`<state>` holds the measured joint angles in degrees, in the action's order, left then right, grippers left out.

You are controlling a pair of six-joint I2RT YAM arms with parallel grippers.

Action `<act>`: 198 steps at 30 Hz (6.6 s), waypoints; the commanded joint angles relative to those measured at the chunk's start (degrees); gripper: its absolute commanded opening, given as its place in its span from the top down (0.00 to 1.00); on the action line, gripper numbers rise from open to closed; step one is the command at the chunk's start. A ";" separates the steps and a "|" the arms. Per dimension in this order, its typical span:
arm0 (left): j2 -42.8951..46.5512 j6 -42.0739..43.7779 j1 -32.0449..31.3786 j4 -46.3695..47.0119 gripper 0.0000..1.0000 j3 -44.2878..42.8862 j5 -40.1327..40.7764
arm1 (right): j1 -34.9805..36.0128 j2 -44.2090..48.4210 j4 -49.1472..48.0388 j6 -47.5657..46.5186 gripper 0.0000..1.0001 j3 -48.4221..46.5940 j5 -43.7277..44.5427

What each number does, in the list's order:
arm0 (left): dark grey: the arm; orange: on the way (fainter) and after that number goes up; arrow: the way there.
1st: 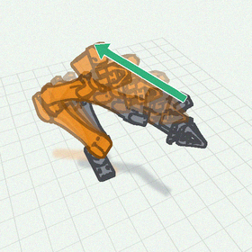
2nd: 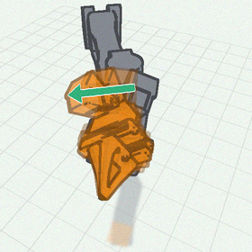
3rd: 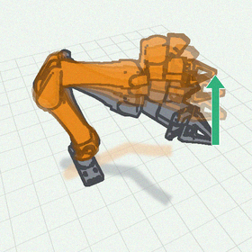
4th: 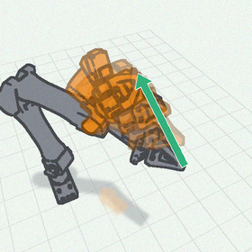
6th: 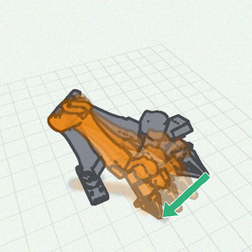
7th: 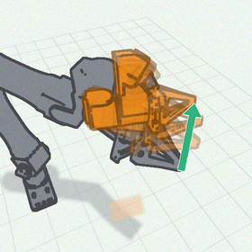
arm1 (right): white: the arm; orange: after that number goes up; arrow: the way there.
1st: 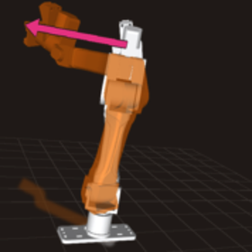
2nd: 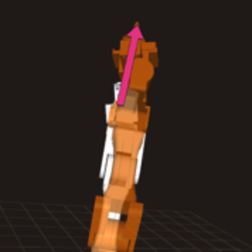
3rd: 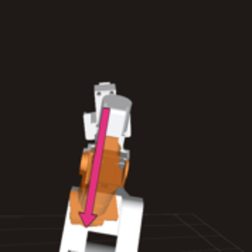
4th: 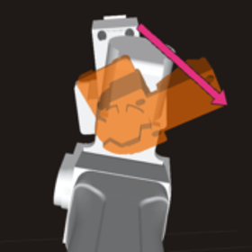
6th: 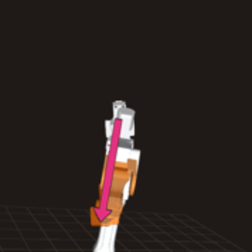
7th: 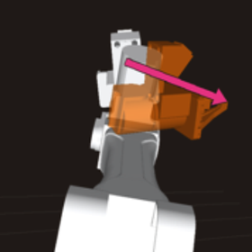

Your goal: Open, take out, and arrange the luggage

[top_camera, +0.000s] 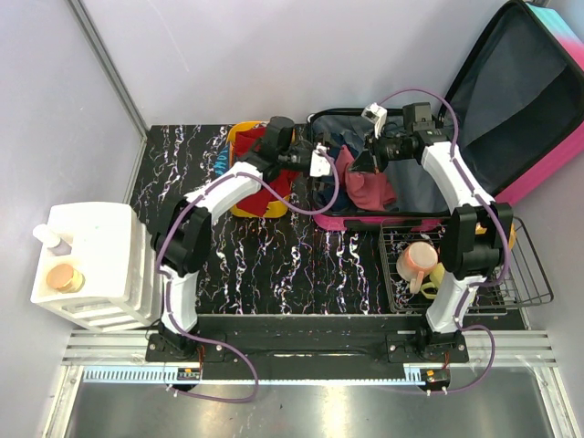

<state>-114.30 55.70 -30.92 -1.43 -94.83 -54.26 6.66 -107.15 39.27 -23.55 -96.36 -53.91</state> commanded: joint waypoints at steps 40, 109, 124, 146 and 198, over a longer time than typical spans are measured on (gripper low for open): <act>25.97 -33.90 10.87 -23.77 1.00 -5.26 5.21 | -3.23 9.25 -36.28 26.98 0.00 -4.37 6.80; 4.79 -38.30 20.28 -32.67 0.01 -22.68 29.21 | -3.84 -19.49 -11.38 30.65 0.00 -22.38 14.45; 4.35 -40.58 19.58 -32.14 0.01 -22.42 28.16 | -2.09 -32.85 -1.05 33.84 0.00 -33.10 23.49; 3.91 -44.37 18.35 -30.56 0.01 -20.93 25.17 | 0.99 -38.40 -2.62 41.75 0.30 -32.23 9.27; 2.24 -16.85 3.76 -4.10 0.29 -5.46 -9.90 | 7.23 5.81 18.93 -48.35 1.00 -13.78 -10.51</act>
<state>-112.05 39.13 -26.83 -7.31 -97.34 -57.60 13.45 -106.50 62.72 -70.67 -110.87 -61.87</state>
